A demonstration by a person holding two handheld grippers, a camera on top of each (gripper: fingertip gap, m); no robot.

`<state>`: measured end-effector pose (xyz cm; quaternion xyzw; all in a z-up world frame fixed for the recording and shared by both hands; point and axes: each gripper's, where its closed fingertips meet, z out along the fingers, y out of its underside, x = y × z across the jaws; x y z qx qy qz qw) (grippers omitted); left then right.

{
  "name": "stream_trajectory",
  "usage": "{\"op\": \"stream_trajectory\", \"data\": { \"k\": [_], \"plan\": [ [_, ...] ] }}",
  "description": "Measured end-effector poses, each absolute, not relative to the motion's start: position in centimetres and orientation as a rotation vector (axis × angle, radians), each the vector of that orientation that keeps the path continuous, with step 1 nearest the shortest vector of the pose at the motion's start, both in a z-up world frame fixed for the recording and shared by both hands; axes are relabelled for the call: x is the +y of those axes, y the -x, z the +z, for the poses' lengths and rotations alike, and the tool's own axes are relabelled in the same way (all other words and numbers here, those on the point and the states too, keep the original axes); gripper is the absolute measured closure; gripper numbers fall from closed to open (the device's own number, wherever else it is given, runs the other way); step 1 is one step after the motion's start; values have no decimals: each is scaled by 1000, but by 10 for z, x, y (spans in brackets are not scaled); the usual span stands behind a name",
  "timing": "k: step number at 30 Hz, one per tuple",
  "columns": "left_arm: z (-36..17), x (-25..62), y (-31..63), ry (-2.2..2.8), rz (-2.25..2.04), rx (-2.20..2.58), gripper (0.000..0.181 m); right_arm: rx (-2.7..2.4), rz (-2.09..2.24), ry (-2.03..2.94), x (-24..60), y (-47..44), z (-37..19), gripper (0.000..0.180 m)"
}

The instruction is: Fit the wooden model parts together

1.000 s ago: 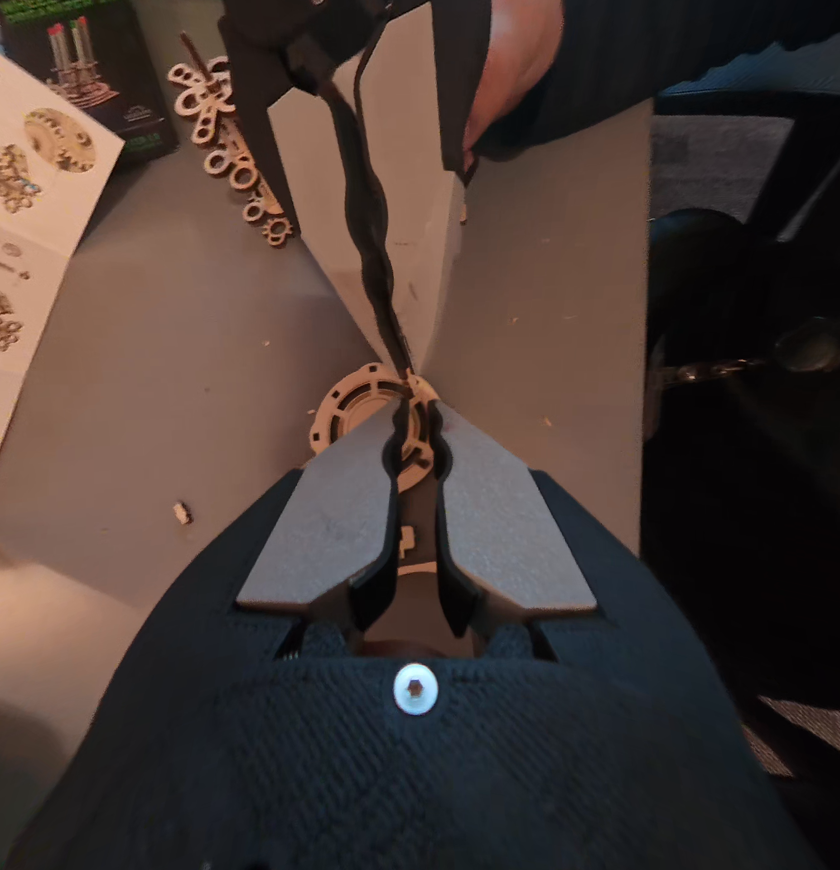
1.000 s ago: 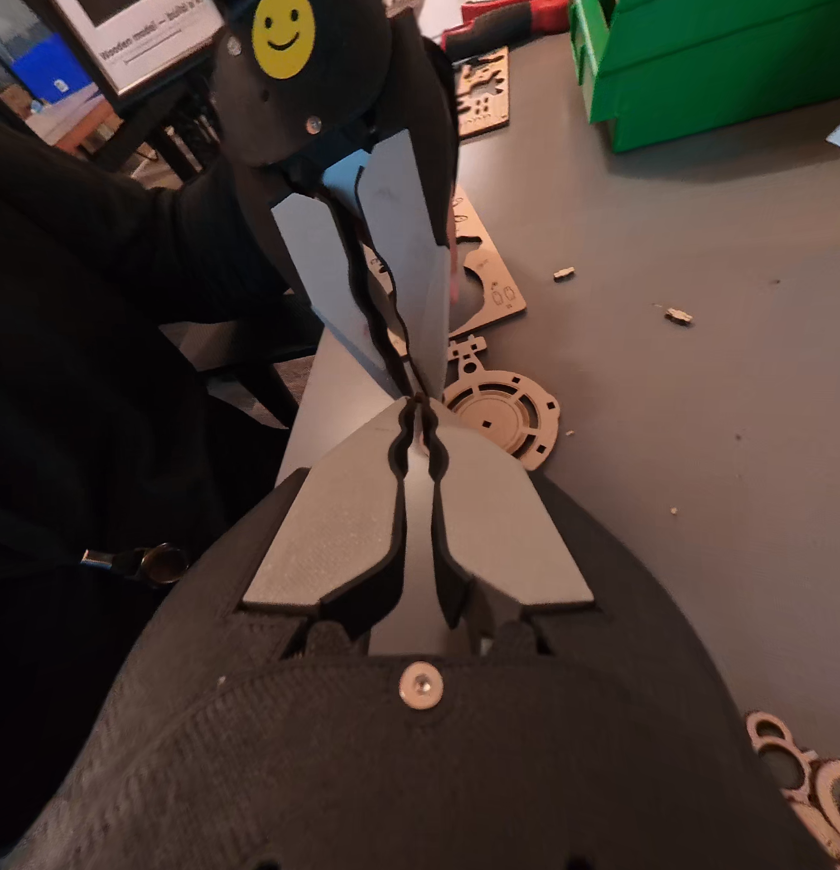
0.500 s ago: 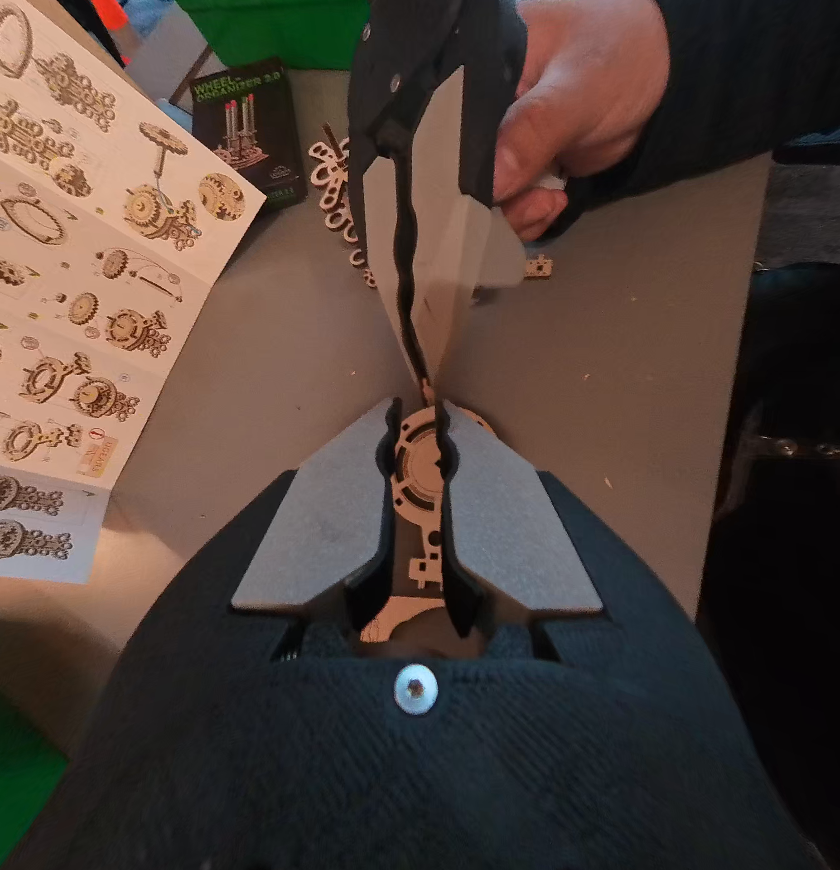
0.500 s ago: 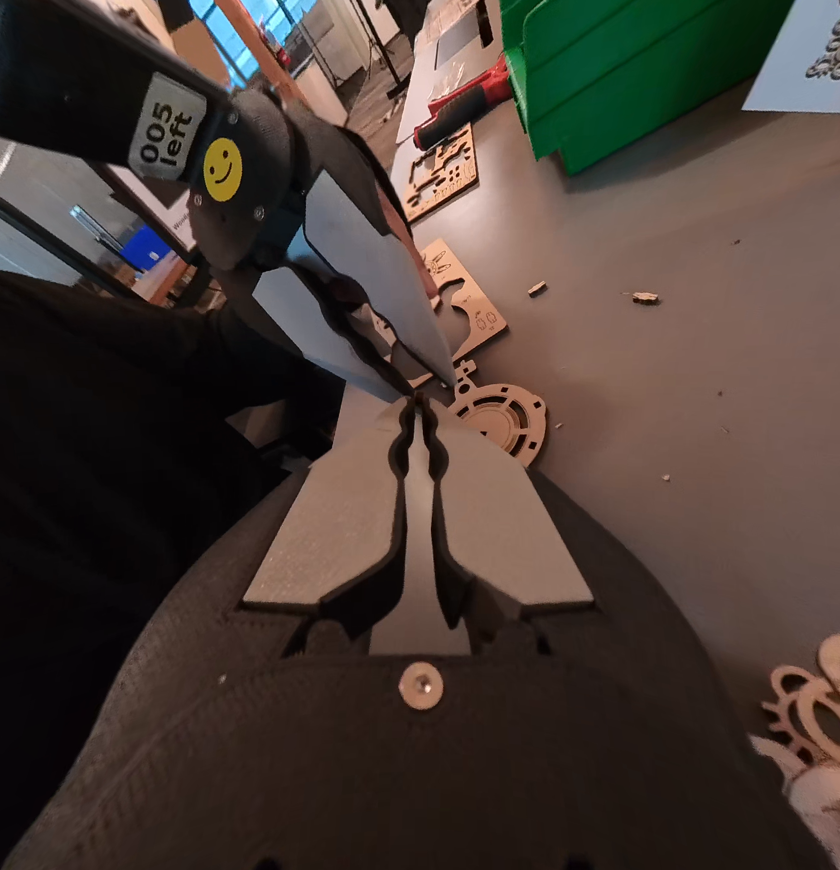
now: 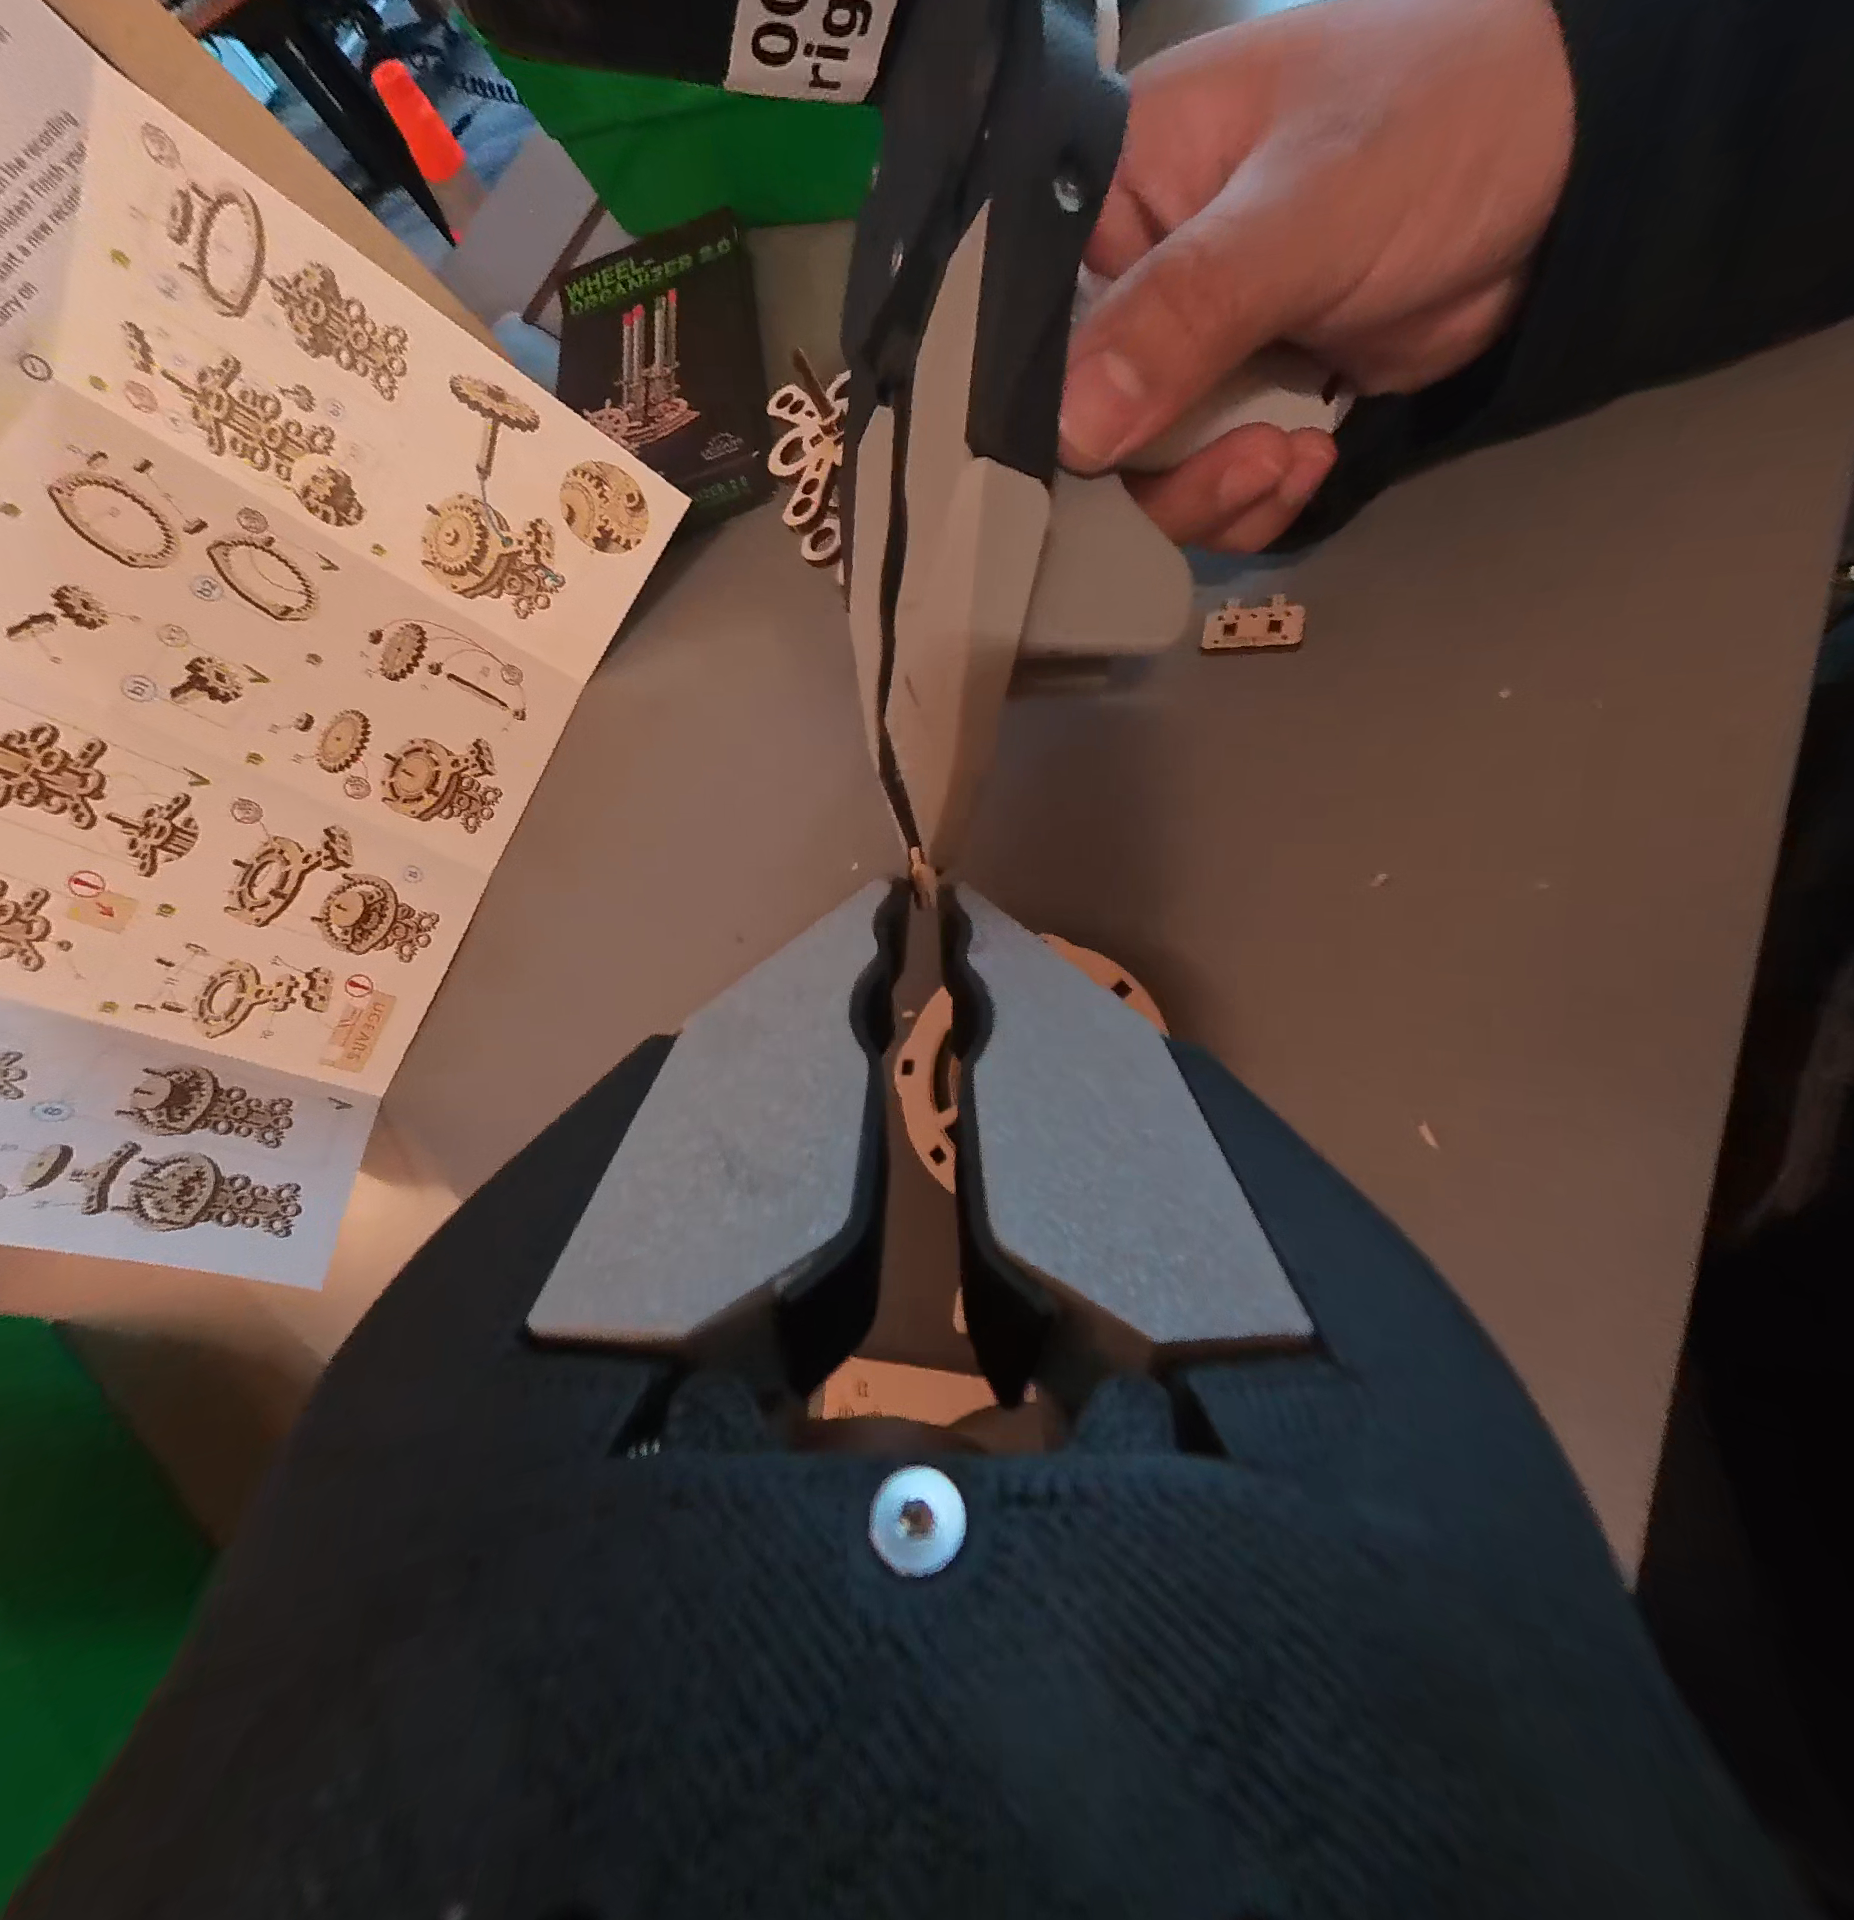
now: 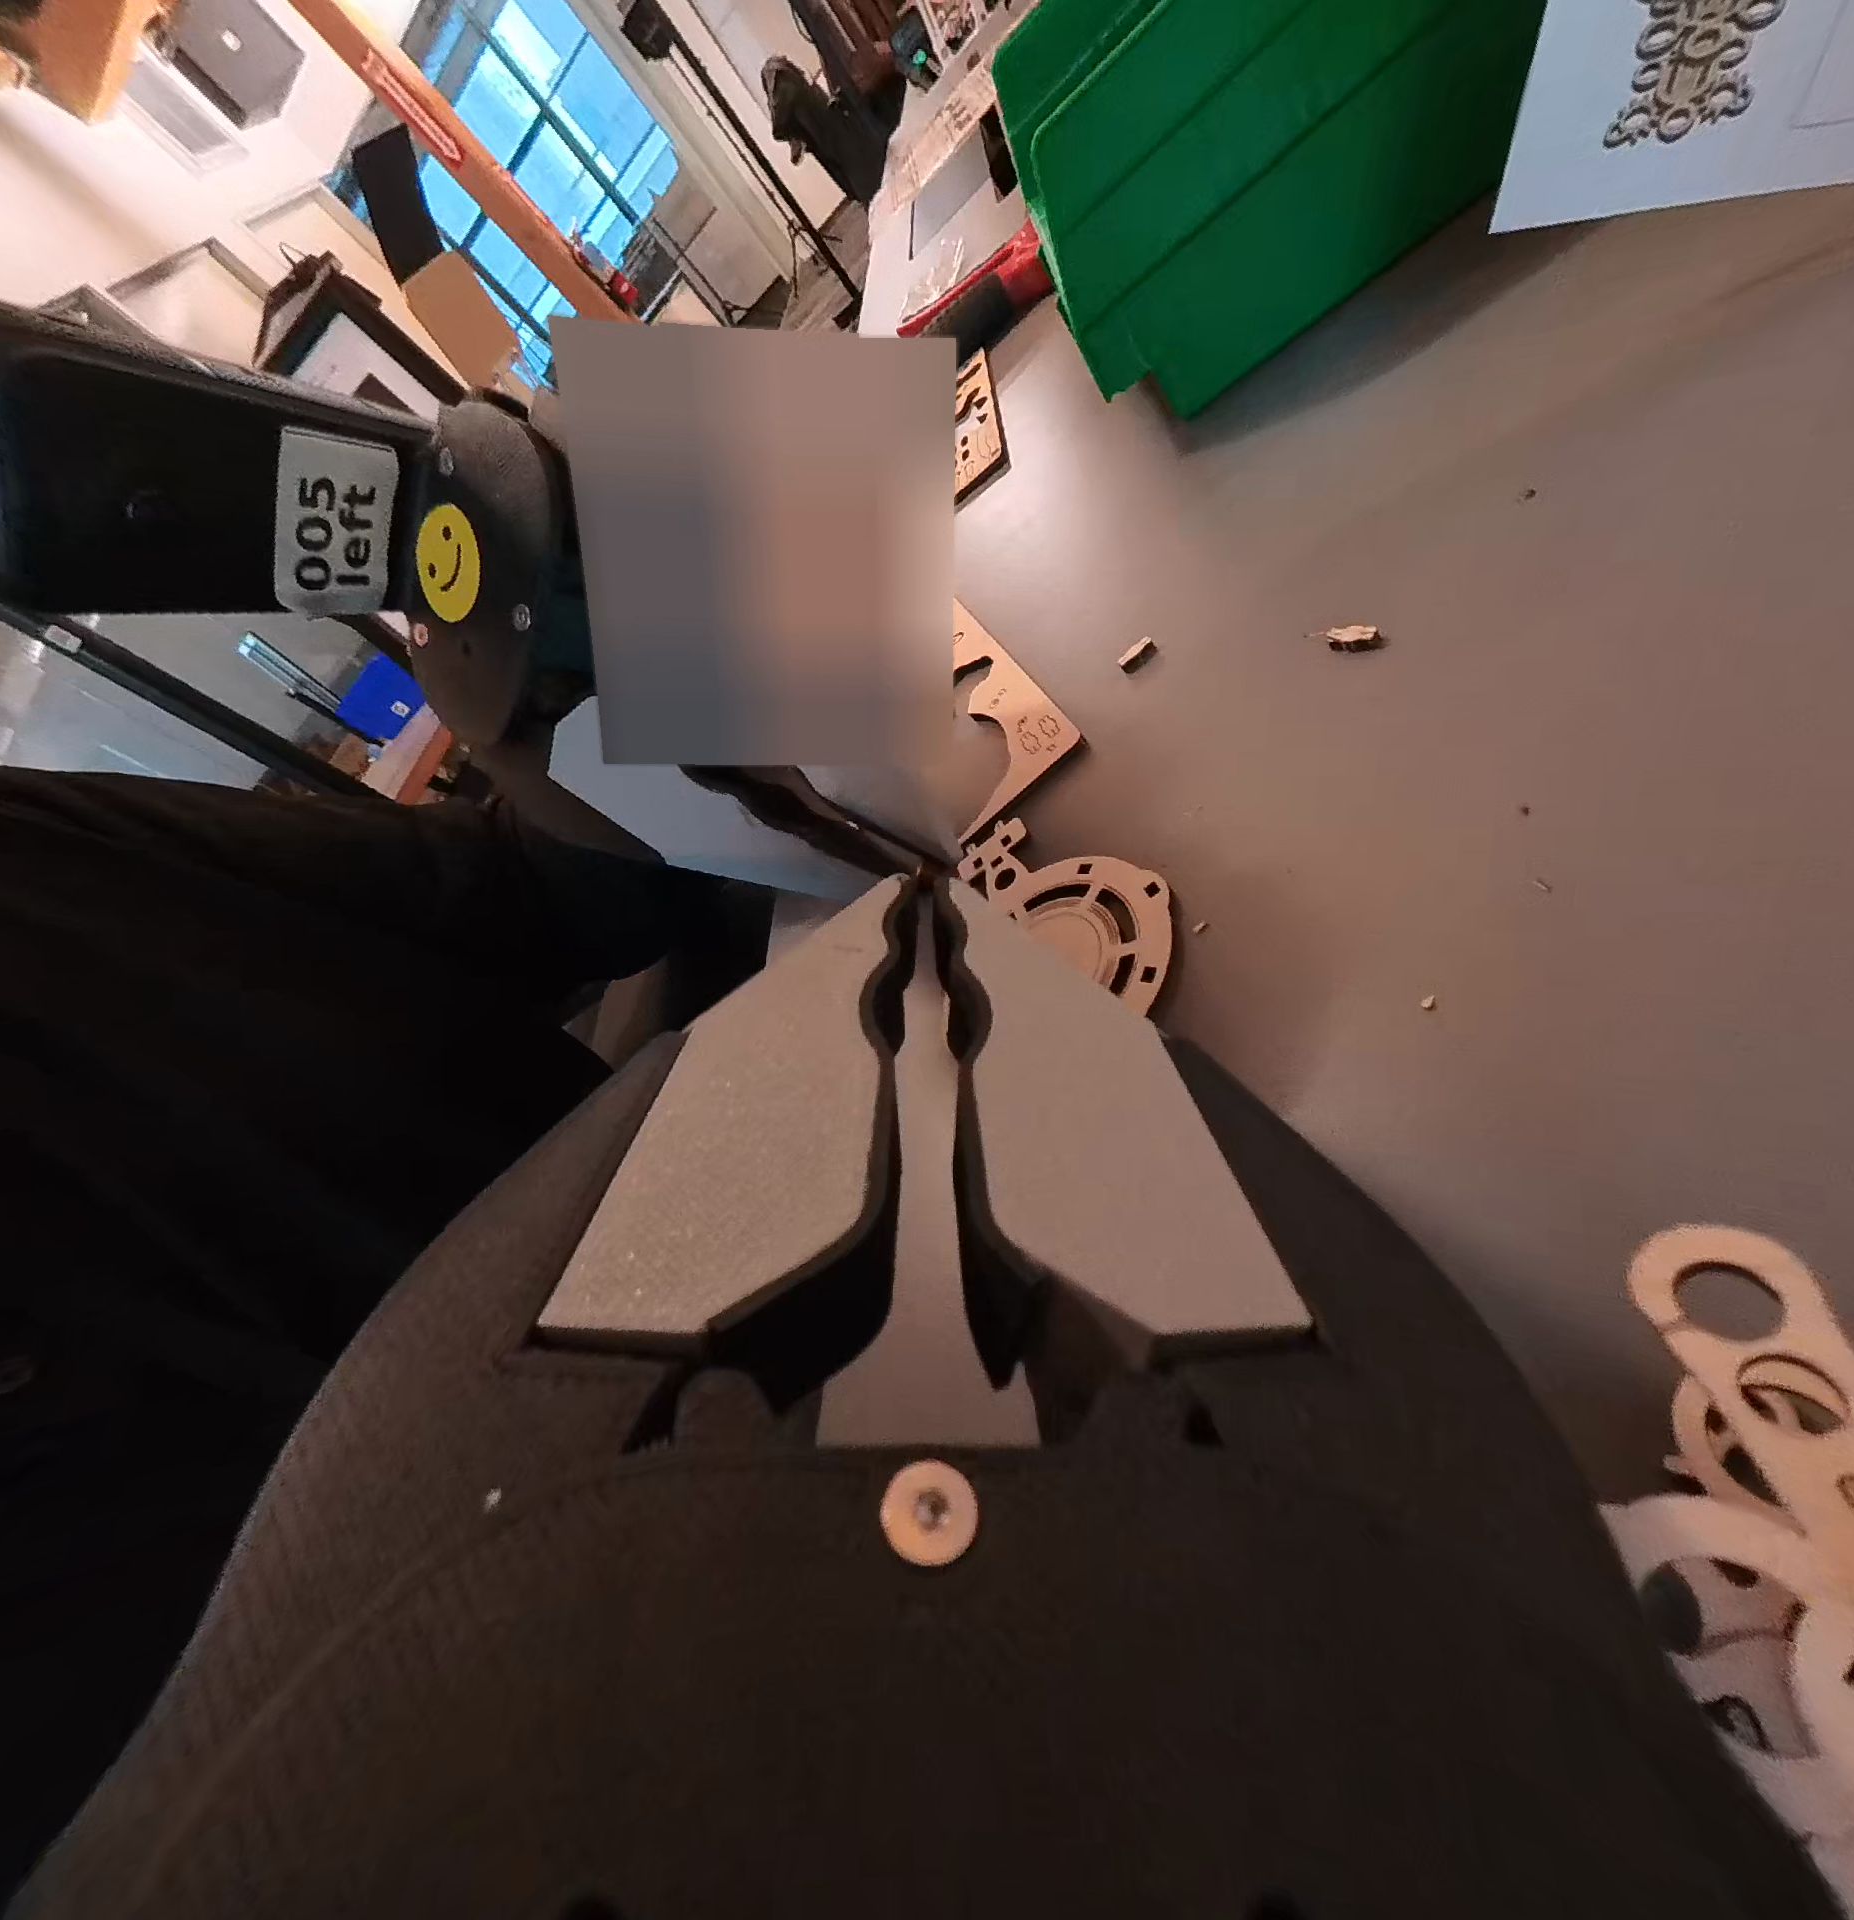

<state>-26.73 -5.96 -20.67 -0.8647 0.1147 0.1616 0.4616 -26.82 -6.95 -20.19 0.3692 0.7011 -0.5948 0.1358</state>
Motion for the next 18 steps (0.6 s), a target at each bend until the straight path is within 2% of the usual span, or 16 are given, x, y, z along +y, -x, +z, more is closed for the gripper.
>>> {"op": "stream_trajectory", "data": {
  "k": [7, 18],
  "plan": [
    [-203, -59, 267, 2085, 327, 258, 180, 2021, -1764, -1036, -69, 268, -196, 180],
    [-155, -70, 246, 1751, -378, 54, 180, 2140, -2017, -743, -71, 249, -151, 180]
  ]
}}
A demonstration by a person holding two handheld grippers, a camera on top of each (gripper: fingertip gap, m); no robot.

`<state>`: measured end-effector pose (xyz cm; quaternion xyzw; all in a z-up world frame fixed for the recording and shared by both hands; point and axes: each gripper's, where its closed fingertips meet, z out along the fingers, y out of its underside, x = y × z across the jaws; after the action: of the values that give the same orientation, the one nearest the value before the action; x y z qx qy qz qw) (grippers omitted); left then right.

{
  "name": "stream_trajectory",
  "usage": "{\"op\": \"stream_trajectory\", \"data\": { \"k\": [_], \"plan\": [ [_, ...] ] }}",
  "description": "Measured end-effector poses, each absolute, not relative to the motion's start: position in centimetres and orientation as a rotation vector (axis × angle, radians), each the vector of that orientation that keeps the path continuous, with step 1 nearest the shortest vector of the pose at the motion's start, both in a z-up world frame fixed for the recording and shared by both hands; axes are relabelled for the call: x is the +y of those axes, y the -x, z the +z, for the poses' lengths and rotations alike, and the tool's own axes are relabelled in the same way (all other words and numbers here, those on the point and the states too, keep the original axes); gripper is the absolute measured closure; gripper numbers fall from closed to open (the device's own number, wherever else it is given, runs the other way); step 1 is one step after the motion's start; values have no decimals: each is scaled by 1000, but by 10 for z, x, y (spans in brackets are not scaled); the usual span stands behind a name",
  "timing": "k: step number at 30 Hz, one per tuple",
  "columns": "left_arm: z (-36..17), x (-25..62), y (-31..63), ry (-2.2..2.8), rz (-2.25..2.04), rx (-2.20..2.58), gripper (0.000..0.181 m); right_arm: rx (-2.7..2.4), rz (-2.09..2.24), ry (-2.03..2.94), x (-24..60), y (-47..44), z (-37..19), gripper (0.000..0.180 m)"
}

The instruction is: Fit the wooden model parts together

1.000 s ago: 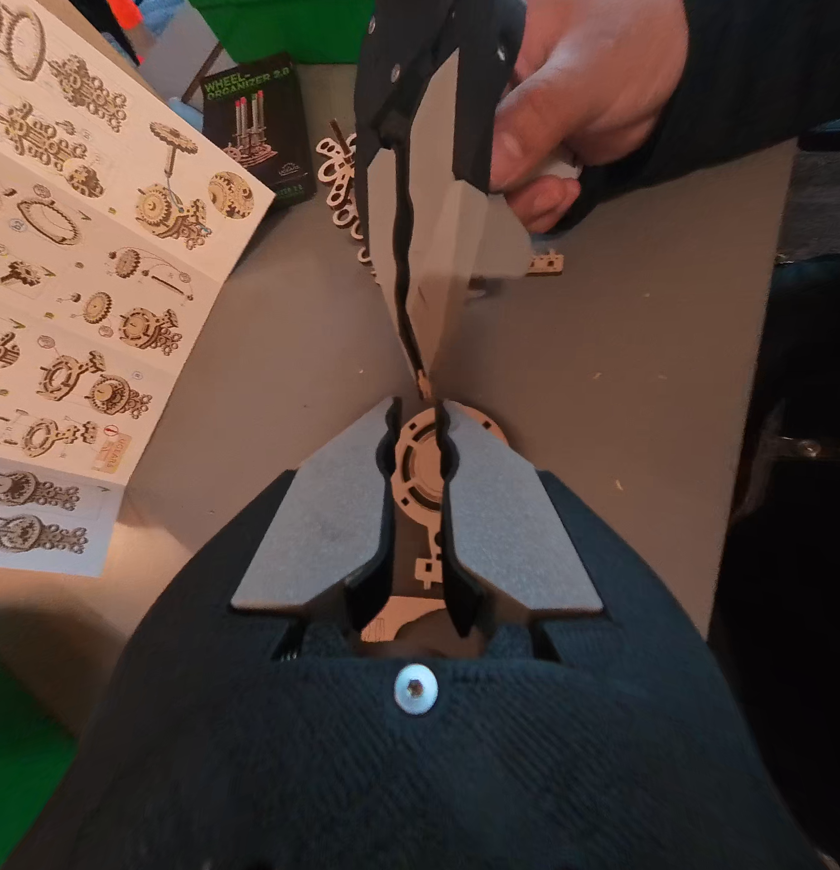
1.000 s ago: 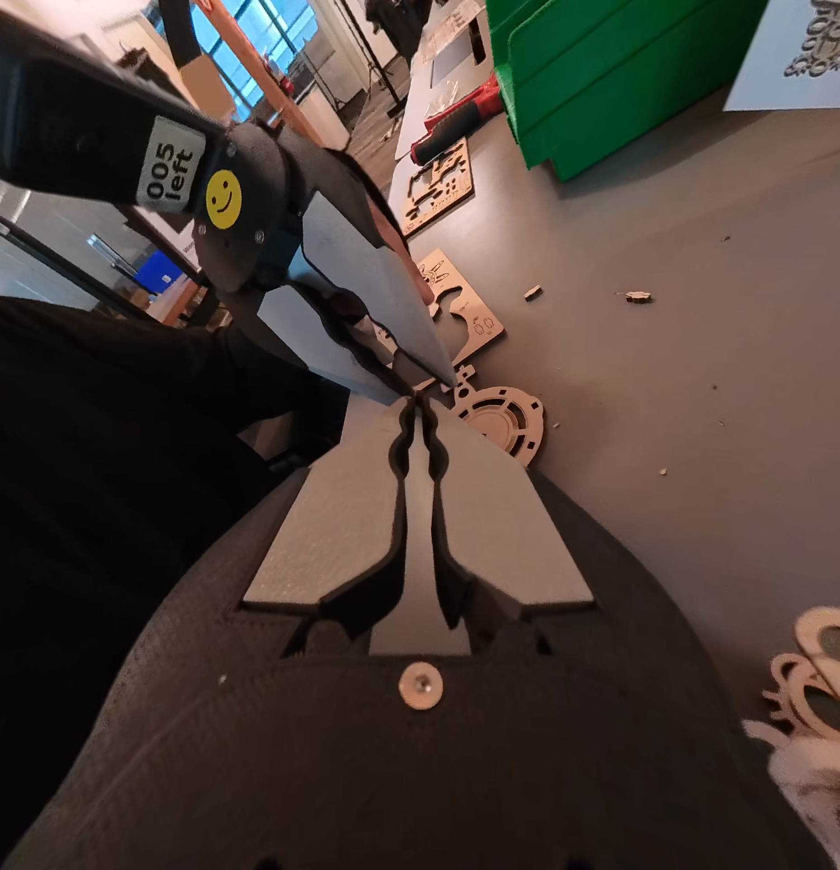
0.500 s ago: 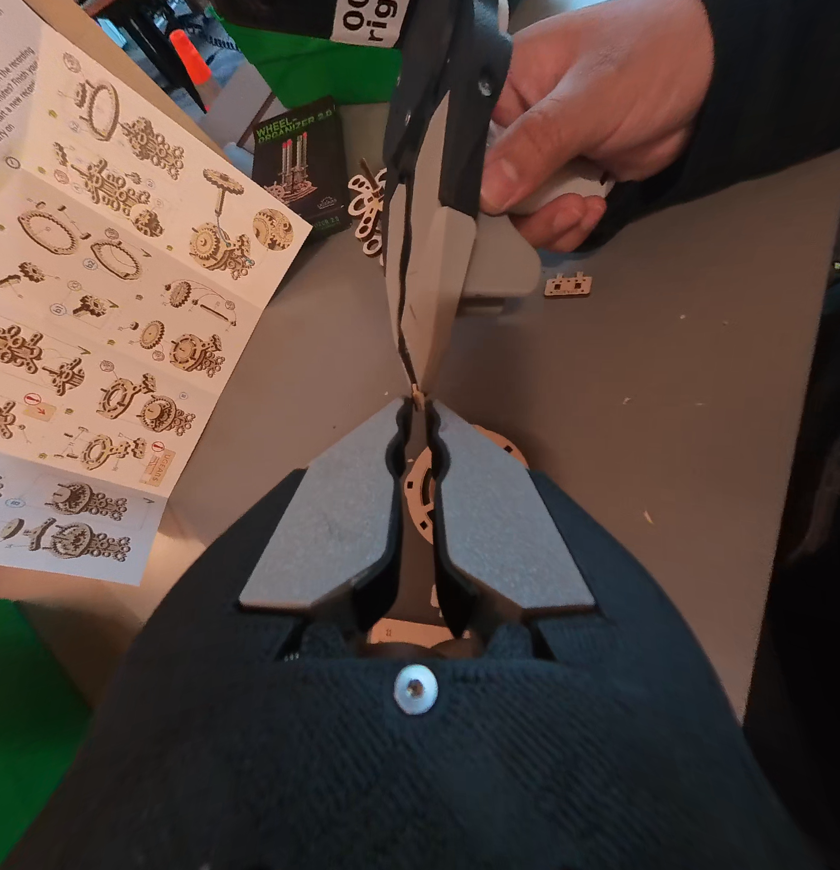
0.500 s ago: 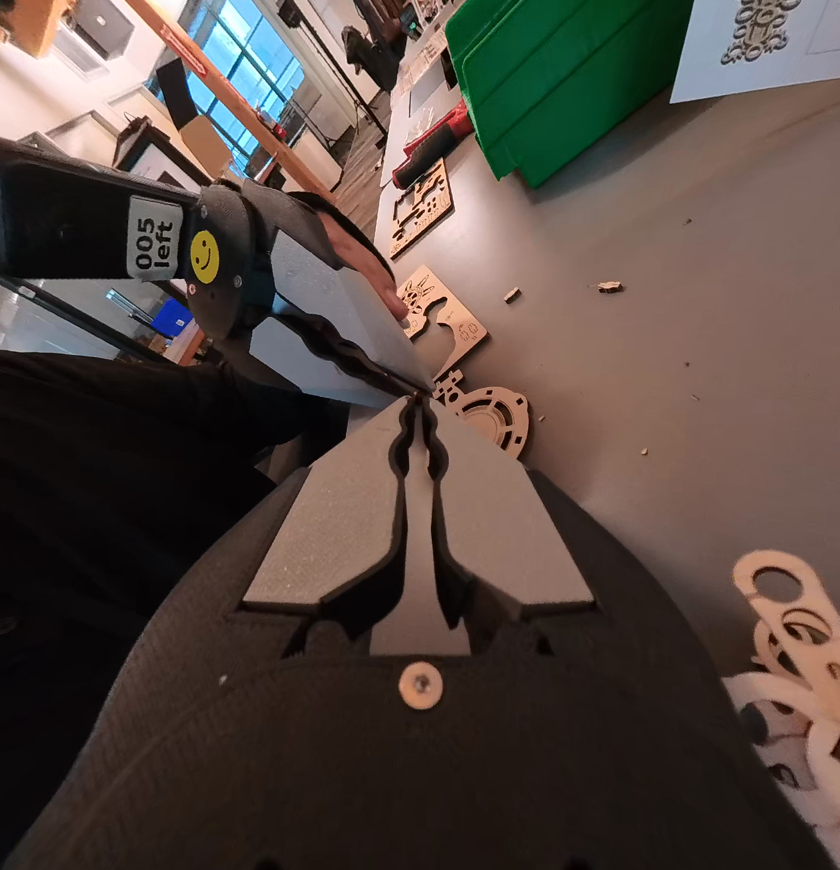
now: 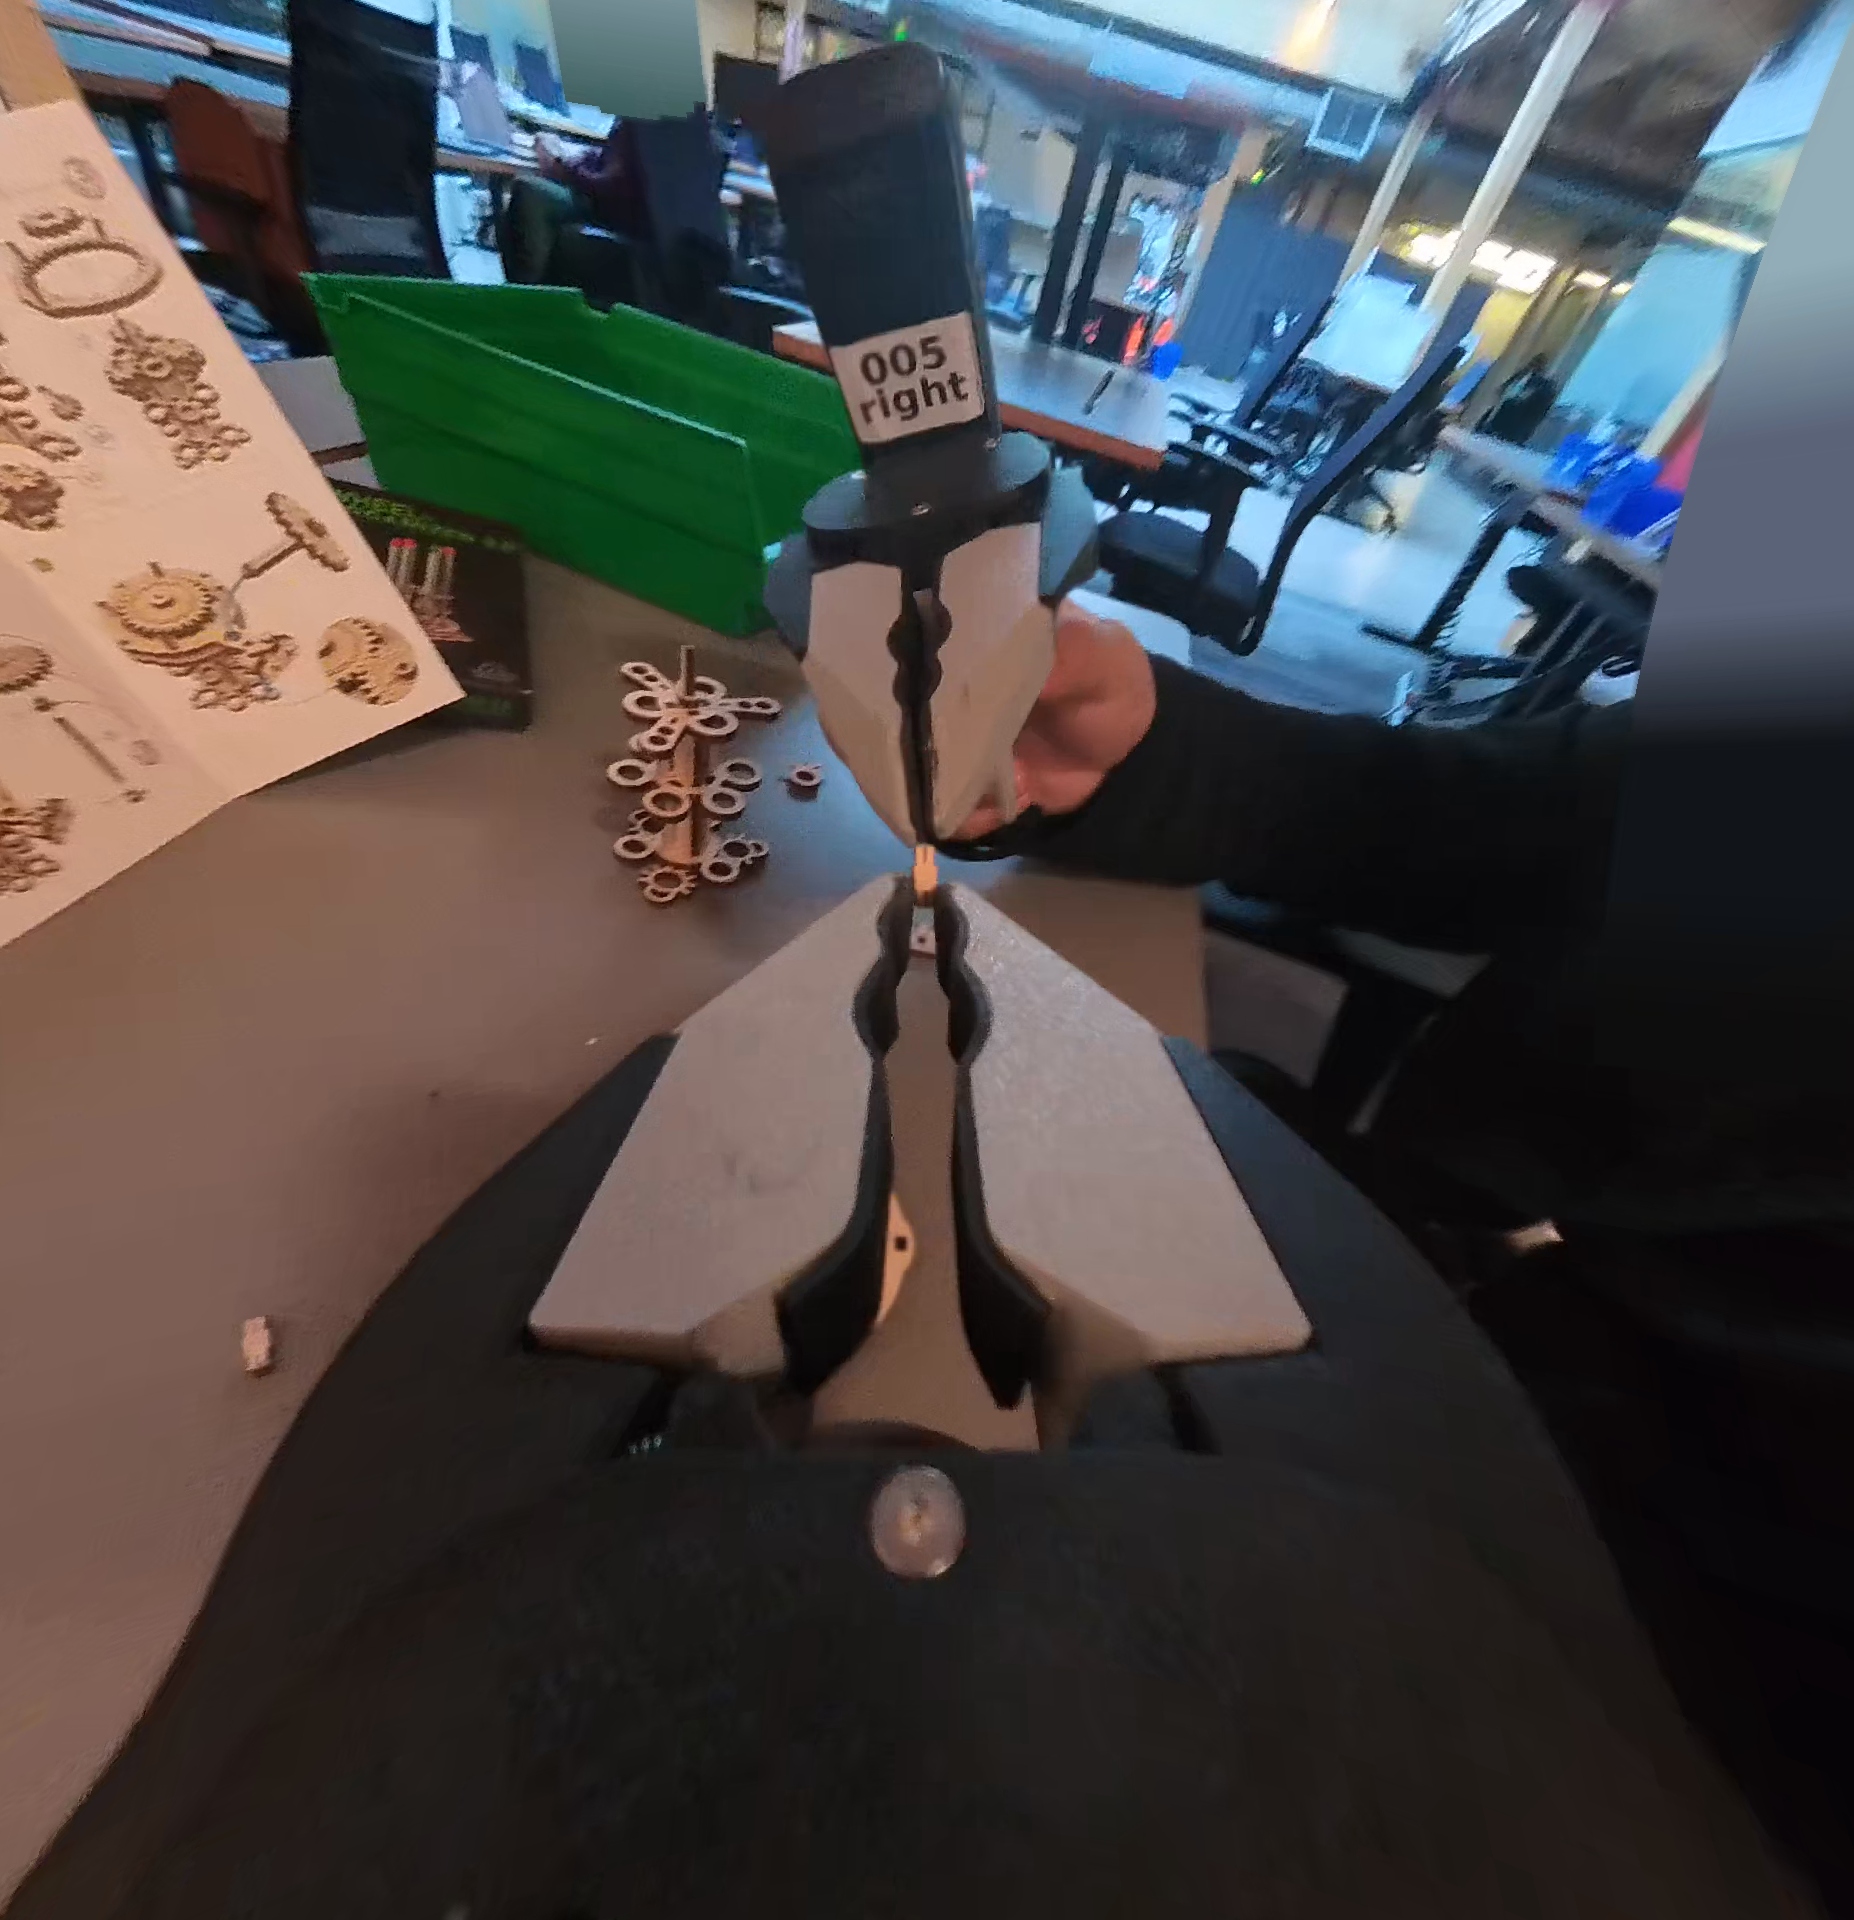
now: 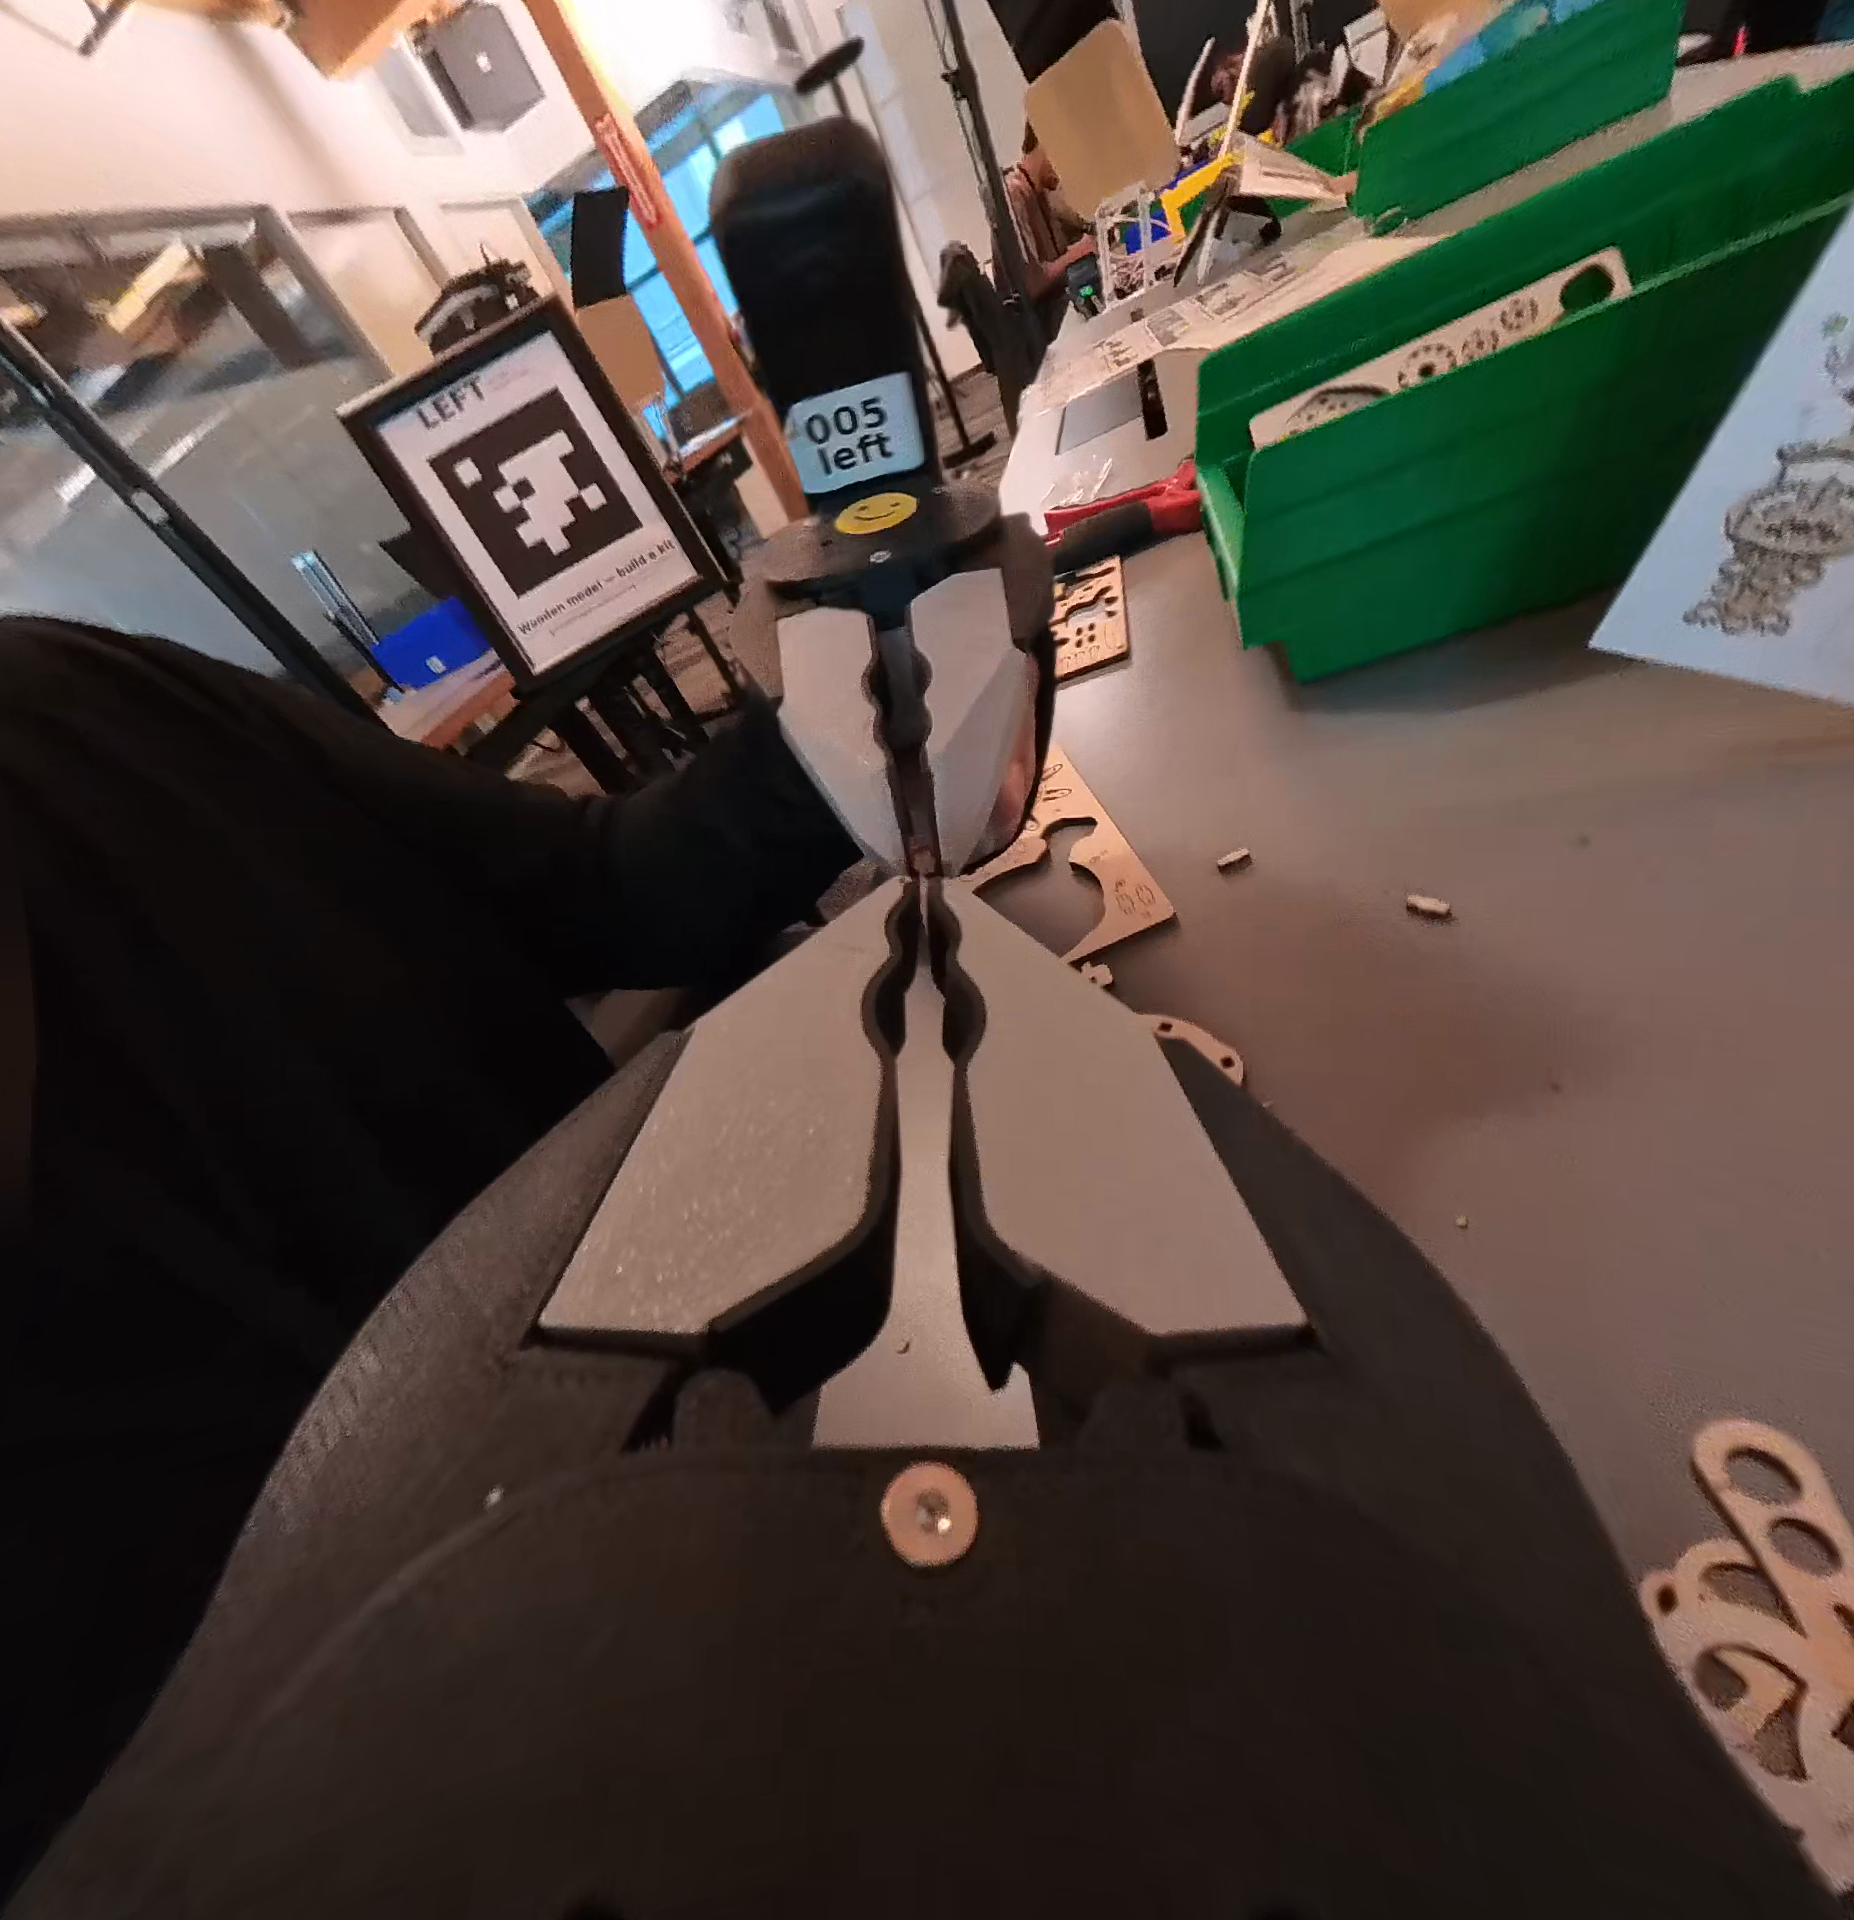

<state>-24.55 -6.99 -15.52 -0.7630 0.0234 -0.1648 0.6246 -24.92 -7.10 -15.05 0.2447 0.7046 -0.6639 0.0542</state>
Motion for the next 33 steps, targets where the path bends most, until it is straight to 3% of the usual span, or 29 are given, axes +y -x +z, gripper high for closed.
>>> {"op": "stream_trajectory", "data": {
  "k": [33],
  "plan": [
    [-153, -70, 232, 1718, -556, 45, 180, 2326, -2060, -625, -81, 241, -149, 178]
  ]
}}
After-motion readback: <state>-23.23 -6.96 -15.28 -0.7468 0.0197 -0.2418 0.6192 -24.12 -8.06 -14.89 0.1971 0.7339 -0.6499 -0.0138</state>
